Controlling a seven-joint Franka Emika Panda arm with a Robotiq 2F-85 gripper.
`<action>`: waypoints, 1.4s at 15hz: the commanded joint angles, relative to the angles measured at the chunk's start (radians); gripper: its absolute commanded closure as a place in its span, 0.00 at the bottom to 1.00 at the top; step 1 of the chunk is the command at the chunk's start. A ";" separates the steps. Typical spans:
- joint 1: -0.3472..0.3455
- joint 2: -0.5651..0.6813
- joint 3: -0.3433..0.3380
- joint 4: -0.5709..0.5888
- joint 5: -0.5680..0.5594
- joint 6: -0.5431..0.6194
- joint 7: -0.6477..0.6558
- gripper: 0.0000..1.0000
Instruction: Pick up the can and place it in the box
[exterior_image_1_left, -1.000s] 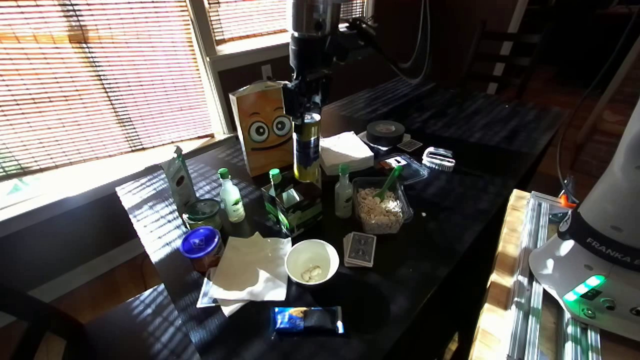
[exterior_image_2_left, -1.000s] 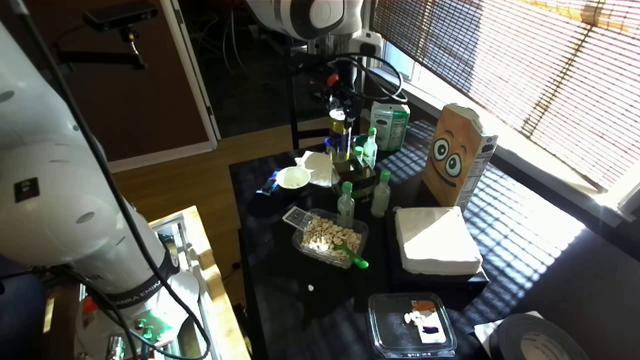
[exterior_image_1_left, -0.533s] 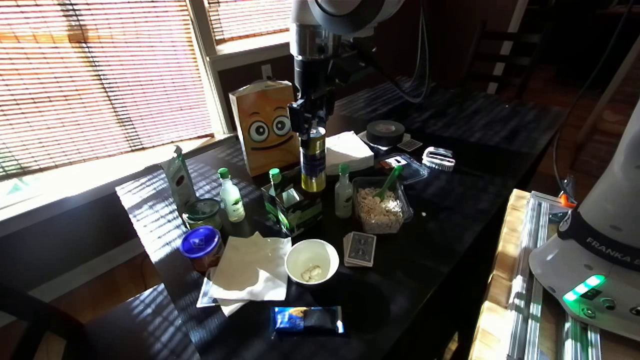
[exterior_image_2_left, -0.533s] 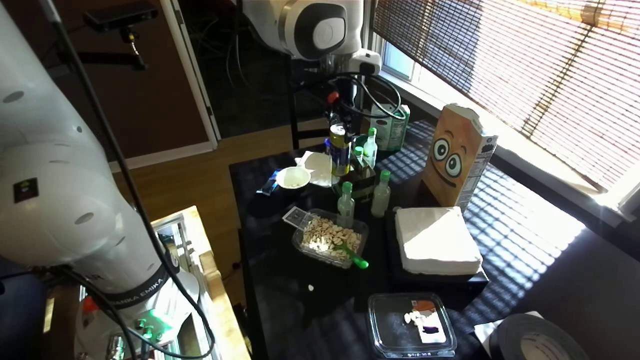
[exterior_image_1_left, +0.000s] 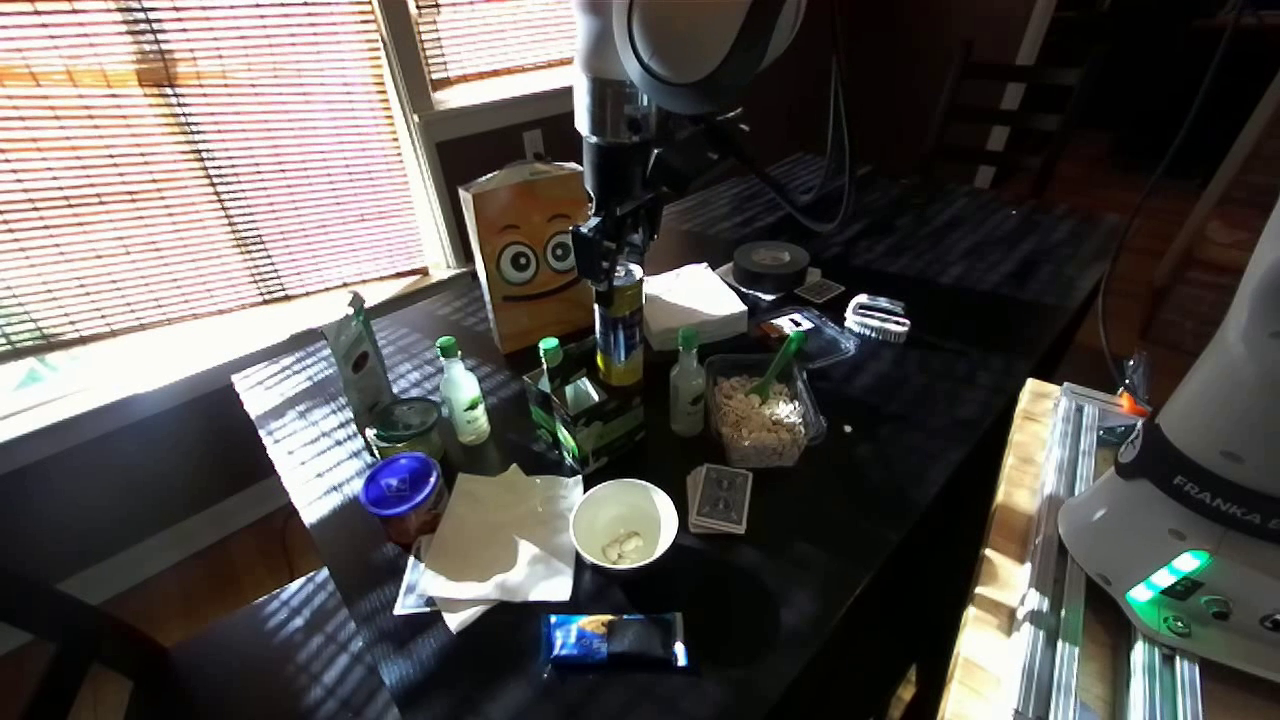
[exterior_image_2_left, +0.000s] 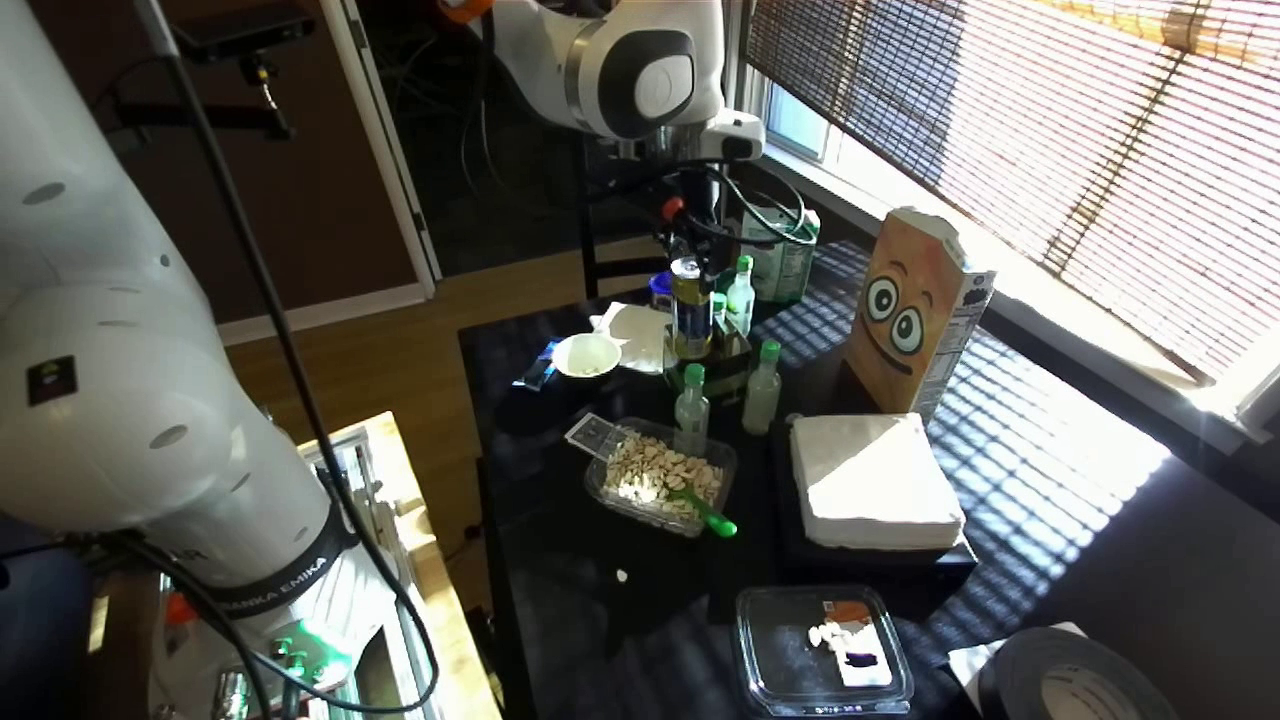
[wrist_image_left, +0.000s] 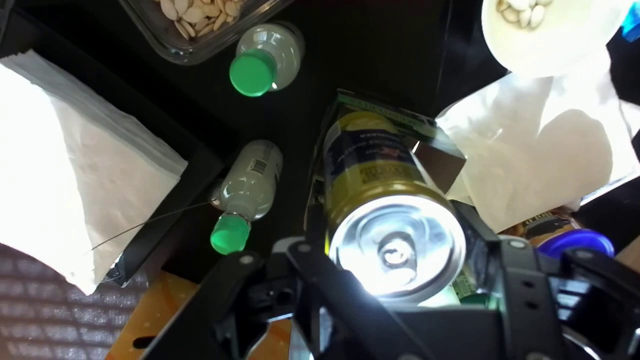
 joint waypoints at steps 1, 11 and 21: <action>-0.002 0.010 0.007 0.007 -0.048 0.036 0.047 0.62; 0.015 0.070 0.006 0.030 -0.088 0.067 0.063 0.62; -0.001 0.198 -0.003 0.015 -0.011 0.203 0.037 0.62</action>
